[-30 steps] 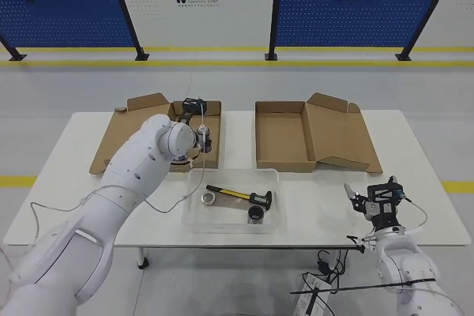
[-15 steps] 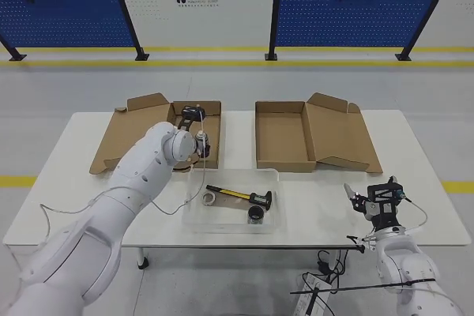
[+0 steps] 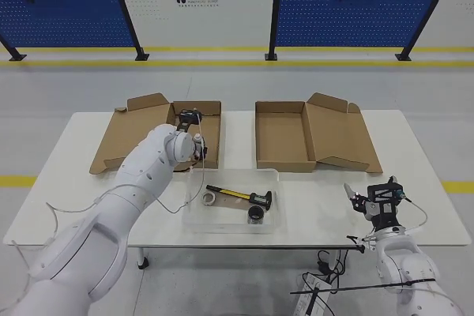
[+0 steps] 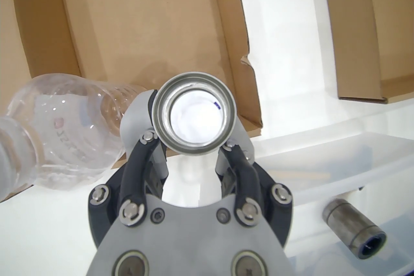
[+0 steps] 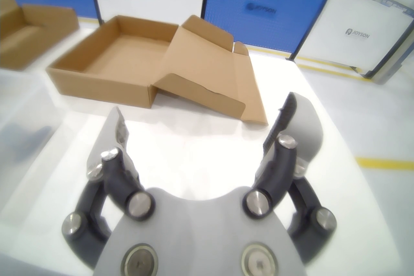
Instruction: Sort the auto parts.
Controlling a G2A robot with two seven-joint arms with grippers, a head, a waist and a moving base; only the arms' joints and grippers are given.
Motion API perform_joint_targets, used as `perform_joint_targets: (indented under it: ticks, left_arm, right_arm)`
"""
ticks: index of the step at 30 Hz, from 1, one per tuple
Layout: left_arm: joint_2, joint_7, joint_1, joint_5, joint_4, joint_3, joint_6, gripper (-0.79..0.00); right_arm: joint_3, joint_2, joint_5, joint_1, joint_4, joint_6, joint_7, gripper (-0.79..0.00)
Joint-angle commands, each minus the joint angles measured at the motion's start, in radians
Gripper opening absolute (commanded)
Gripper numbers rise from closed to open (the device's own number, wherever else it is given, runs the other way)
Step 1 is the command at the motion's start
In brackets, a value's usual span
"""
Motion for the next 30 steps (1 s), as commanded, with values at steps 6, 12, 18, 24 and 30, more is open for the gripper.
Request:
perform_joint_targets:
  ticks: [6, 12, 18, 24, 30]
  left_arm:
    - [-0.018, 0.005, -0.003, -0.007, 0.055, -0.004, 0.0, -0.785]
    - [-0.029, 0.008, -0.006, -0.006, 0.087, -0.007, -0.008, -0.727]
    - [-0.039, 0.013, -0.011, -0.001, 0.106, -0.011, -0.012, -0.526]
    - [-0.047, 0.009, -0.013, 0.005, 0.12, -0.017, -0.019, -0.523]
    - [-0.053, 0.008, -0.016, 0.015, 0.128, -0.023, -0.024, -0.48]
  right_arm:
    - [0.0, 0.0, 0.0, 0.0, 0.0, 0.0, 0.0, 0.0]
    - [0.0, 0.0, 0.0, 0.0, 0.0, 0.0, 0.0, 0.0]
    - [0.0, 0.0, 0.0, 0.0, 0.0, 0.0, 0.0, 0.0]
    - [0.0, 0.0, 0.0, 0.0, 0.0, 0.0, 0.0, 0.0]
    - [0.0, 0.0, 0.0, 0.0, 0.0, 0.0, 0.0, 0.0]
